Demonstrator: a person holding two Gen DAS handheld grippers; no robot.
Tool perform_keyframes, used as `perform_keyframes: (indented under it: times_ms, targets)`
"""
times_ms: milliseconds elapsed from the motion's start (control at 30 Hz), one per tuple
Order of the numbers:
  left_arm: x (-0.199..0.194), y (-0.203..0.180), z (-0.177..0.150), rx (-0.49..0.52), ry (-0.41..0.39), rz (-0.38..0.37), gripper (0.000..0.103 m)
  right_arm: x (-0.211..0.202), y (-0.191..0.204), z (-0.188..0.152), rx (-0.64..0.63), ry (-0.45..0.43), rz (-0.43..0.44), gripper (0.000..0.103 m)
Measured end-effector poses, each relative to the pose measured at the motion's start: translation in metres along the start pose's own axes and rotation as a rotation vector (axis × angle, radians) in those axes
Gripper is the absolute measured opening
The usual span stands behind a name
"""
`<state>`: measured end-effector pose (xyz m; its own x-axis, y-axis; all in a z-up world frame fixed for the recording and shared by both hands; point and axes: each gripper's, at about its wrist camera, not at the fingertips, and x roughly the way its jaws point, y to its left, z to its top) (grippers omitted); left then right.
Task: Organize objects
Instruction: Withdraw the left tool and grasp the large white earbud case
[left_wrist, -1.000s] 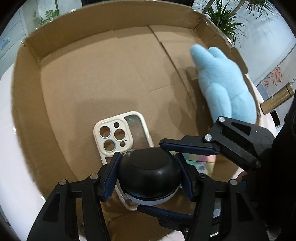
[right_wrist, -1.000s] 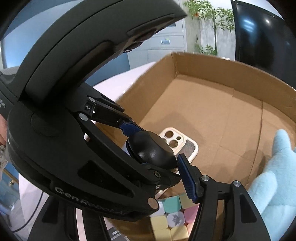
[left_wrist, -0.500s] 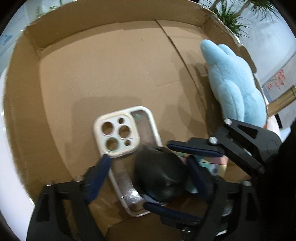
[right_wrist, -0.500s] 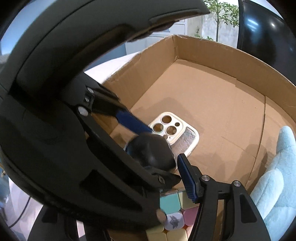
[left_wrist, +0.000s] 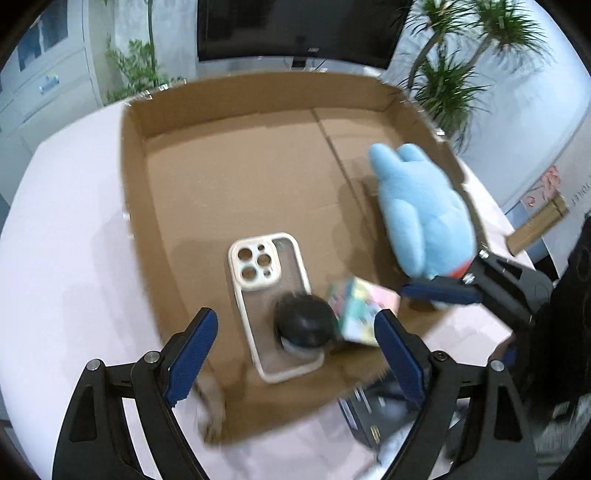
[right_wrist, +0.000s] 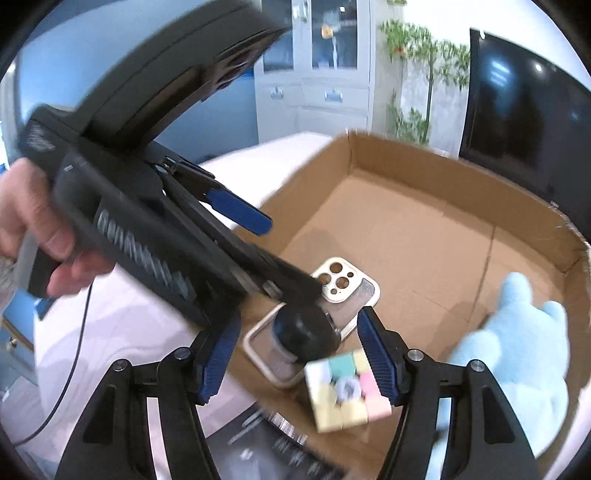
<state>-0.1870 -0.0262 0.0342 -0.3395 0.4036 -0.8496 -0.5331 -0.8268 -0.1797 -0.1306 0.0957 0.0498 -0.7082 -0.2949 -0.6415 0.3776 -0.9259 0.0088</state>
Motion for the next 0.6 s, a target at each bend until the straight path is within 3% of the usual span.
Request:
perform_keyframes:
  times_ms: [67,100,267,467,600]
  targets:
    - [-0.019,0.005,-0.019,0.017,-0.015,-0.006,0.088,-0.033,0.01,-0.018,-0.005,-0.043,0.016,0.066]
    - [-0.025,0.005,-0.029,0.027,-0.016,-0.013,0.09,-0.033,0.002,-0.012,-0.002,-0.053,0.021,0.068]
    - [-0.011,-0.018,-0.09,0.035,0.054,-0.066,0.093,-0.077,0.047,-0.089,-0.012,-0.046,0.015,0.071]
    - [0.027,-0.051,-0.156,0.013,0.174,-0.155,0.093,-0.072,0.069,-0.172,-0.02,0.029,0.005,0.071]
    - [0.045,-0.068,-0.169,0.0,0.21,-0.204,0.093,-0.056,0.069,-0.209,-0.003,0.098,0.019,0.071]
